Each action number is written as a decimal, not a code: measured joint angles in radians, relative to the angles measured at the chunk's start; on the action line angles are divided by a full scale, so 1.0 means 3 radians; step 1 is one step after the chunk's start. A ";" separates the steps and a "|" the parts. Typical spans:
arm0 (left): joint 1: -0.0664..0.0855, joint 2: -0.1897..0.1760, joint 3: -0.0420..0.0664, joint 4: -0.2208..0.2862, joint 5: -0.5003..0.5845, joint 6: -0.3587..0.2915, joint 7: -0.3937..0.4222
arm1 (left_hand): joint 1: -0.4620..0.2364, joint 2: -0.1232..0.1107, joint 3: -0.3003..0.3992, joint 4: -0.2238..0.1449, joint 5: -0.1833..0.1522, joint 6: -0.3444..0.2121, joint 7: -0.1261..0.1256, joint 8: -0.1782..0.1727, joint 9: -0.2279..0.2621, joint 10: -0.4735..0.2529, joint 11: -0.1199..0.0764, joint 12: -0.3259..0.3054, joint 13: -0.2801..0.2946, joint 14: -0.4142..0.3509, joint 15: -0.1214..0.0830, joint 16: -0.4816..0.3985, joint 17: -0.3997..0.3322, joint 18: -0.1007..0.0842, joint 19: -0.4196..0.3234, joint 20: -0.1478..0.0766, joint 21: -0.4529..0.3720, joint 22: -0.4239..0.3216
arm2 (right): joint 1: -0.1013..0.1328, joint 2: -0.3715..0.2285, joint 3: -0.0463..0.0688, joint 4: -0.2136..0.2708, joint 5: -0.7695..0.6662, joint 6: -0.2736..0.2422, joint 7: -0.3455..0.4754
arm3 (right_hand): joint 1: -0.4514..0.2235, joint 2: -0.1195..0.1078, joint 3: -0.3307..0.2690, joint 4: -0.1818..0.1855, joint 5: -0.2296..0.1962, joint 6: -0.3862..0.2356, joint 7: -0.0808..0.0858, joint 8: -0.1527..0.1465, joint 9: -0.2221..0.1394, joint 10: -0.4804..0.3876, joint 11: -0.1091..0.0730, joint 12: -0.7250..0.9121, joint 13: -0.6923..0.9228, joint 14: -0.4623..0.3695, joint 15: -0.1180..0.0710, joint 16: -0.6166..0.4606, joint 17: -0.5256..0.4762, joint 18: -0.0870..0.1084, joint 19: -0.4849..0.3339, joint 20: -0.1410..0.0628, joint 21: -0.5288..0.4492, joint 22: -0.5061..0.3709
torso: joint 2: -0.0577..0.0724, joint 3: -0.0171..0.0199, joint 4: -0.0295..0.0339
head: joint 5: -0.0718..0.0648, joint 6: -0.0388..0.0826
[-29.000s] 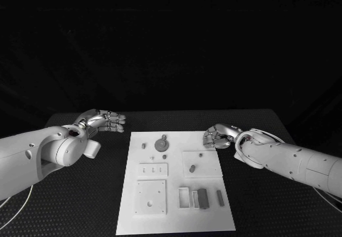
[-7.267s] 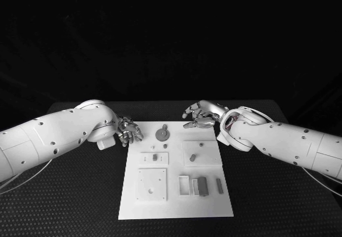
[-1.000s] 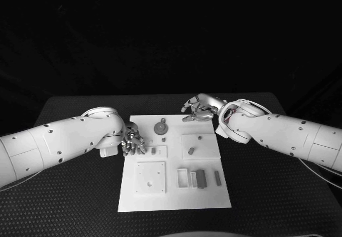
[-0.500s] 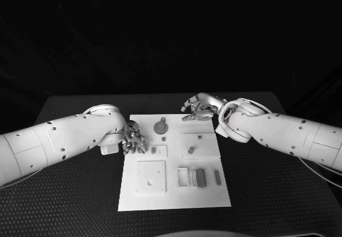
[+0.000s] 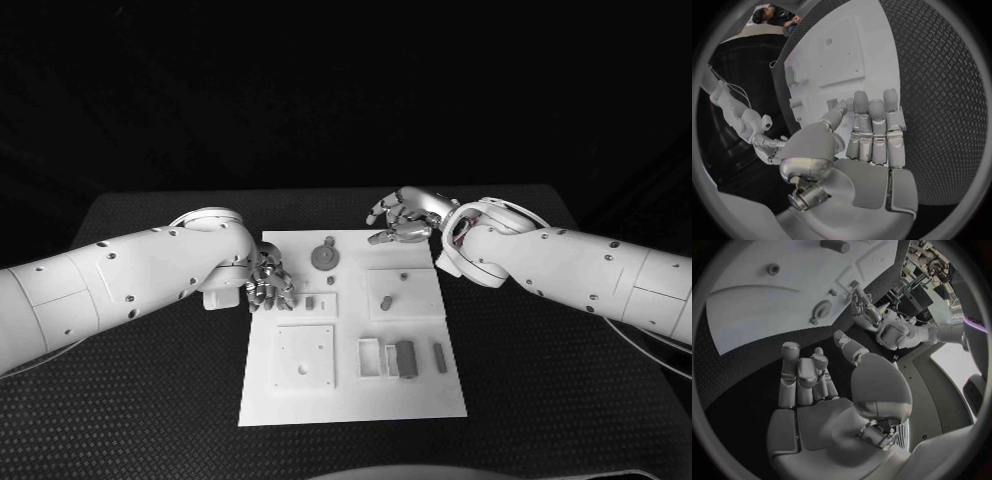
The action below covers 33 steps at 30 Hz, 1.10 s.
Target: Assemble the parts on the task board
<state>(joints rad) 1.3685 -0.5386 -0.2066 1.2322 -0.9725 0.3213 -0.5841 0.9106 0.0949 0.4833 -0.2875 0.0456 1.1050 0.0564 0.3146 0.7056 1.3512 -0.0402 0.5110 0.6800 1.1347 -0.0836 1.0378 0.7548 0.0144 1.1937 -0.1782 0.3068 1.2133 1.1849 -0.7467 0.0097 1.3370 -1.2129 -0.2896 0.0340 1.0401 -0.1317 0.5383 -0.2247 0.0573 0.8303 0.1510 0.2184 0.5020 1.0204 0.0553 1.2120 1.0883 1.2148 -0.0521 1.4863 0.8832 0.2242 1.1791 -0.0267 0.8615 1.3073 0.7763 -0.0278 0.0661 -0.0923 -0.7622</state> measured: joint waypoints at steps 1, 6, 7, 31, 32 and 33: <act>0.0001 0.0008 -0.0003 -0.0006 -0.0002 0.0001 0.0000 | 0.0000 0.0000 0.0000 0.0000 0.0000 0.0000 0.0000 0.0000 0.0000 0.0000 0.0000 0.0000 0.0000 0.0000 0.0000 0.0000 0.0000 0.0000 0.0000 0.0000 0.0000 0.0002 | 0.0000 0.0002 0.0000 -0.0001 0.0000 0.0000 0.0000 | 0.0000 0.0000 0.0000 0.0000 0.0000 0.0000 0.0000 0.0000 0.0000 0.0000 0.0000 0.0000 0.0000 0.0000 0.0000 0.0000 0.0000 0.0000 0.0000 0.0000 0.0000 0.0000 | 0.0000 0.0000 0.0000 | -0.0001 -0.0002; 0.0002 0.0041 -0.0008 -0.0031 -0.0017 0.0000 0.0002 | 0.0000 0.0000 -0.0004 -0.0004 0.0000 0.0000 0.0000 0.0007 -0.0002 0.0001 0.0001 0.0000 0.0000 0.0000 0.0000 0.0000 0.0000 0.0000 0.0000 0.0000 0.0000 0.0003 | 0.0000 0.0006 0.0000 -0.0004 0.0000 0.0000 0.0000 | 0.0000 0.0000 0.0000 0.0000 0.0000 0.0000 0.0000 0.0000 0.0000 0.0000 0.0000 0.0000 0.0000 0.0000 0.0000 0.0000 0.0000 0.0000 0.0000 0.0000 0.0000 0.0000 | 0.0000 -0.0002 0.0001 | -0.0002 -0.0005; 0.0002 0.0043 -0.0008 -0.0033 -0.0019 -0.0001 0.0002 | 0.0000 0.0000 -0.0004 -0.0004 0.0000 0.0000 0.0000 0.0007 -0.0002 0.0001 0.0001 0.0000 0.0000 0.0000 0.0000 0.0000 0.0000 0.0000 0.0000 0.0000 0.0000 0.0003 | 0.0000 0.0006 0.0000 -0.0004 0.0000 0.0000 0.0000 | 0.0000 0.0000 0.0000 0.0000 0.0000 0.0000 0.0000 0.0000 0.0000 0.0000 0.0000 0.0000 0.0000 0.0000 0.0000 0.0000 0.0000 0.0000 0.0000 0.0000 0.0000 0.0000 | 0.0000 -0.0002 0.0001 | -0.0002 -0.0006; -0.0002 0.0053 -0.0014 -0.0055 -0.0038 -0.0008 0.0001 | -0.0070 -0.0096 -0.0017 0.0007 0.0001 0.0003 0.0001 -0.0016 0.0000 -0.0021 -0.0021 0.0016 0.0011 -0.0001 -0.0001 0.0036 -0.0027 0.0000 0.0013 -0.0013 -0.0013 0.0026 | 0.0000 0.0006 0.0000 -0.0007 0.0002 0.0000 0.0001 | 0.0000 0.0000 -0.0010 0.0009 0.0000 0.0000 0.0000 0.0000 0.0000 0.0000 0.0000 0.0000 -0.0001 0.0000 0.0000 0.0000 0.0000 0.0000 -0.0005 0.0006 0.0000 0.0000 | -0.0001 -0.0002 0.0001 | -0.0013 -0.0018; -0.0002 0.0053 -0.0014 -0.0055 -0.0039 -0.0006 0.0000 | -0.0066 -0.0092 -0.0016 0.0006 0.0000 0.0003 0.0001 -0.0016 -0.0002 -0.0021 -0.0021 0.0020 0.0011 -0.0001 -0.0001 0.0036 -0.0027 0.0000 0.0013 -0.0013 -0.0013 0.0026 | 0.0000 0.0006 0.0000 -0.0007 0.0002 0.0000 0.0001 | 0.0000 0.0000 -0.0009 0.0009 0.0000 0.0000 0.0000 0.0000 0.0000 0.0000 0.0000 0.0000 -0.0003 0.0000 0.0000 0.0000 0.0000 0.0000 -0.0005 0.0006 0.0000 0.0000 | -0.0001 -0.0002 0.0001 | -0.0013 -0.0019; -0.0002 0.0053 -0.0014 -0.0055 -0.0039 -0.0005 0.0000 | -0.0060 -0.0086 -0.0016 0.0006 0.0000 0.0003 0.0001 -0.0016 -0.0002 -0.0021 -0.0021 0.0023 0.0011 -0.0001 -0.0001 0.0036 -0.0027 0.0000 0.0013 -0.0013 -0.0013 0.0029 | 0.0000 0.0006 0.0000 -0.0007 0.0002 0.0000 0.0001 | 0.0000 0.0000 -0.0009 0.0009 0.0000 0.0000 0.0000 0.0000 0.0000 0.0000 0.0000 0.0000 -0.0003 0.0000 0.0000 0.0000 0.0000 0.0000 -0.0005 0.0007 0.0000 0.0000 | -0.0001 -0.0002 0.0001 | -0.0013 -0.0019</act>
<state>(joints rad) 1.3679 -0.5226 -0.2108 1.2158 -0.9843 0.3197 -0.5840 0.8925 0.0690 0.4787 -0.2858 0.0455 1.1059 0.0567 0.3098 0.7050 1.3449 -0.0464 0.5178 0.6834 1.1344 -0.0838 1.0487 0.7467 0.0145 1.1976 -0.1820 0.3029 1.2219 1.1849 -0.7450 0.0097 1.3350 -1.2124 -0.2895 0.0344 1.0401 -0.1317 0.5354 -0.2219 0.0573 0.8303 0.1510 0.2184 0.5021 1.0204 0.0554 1.2120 1.0875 1.2148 -0.0521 1.4863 0.8832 0.2241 1.1776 -0.0247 0.8615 1.3073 0.7761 -0.0283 0.0662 -0.0964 -0.7678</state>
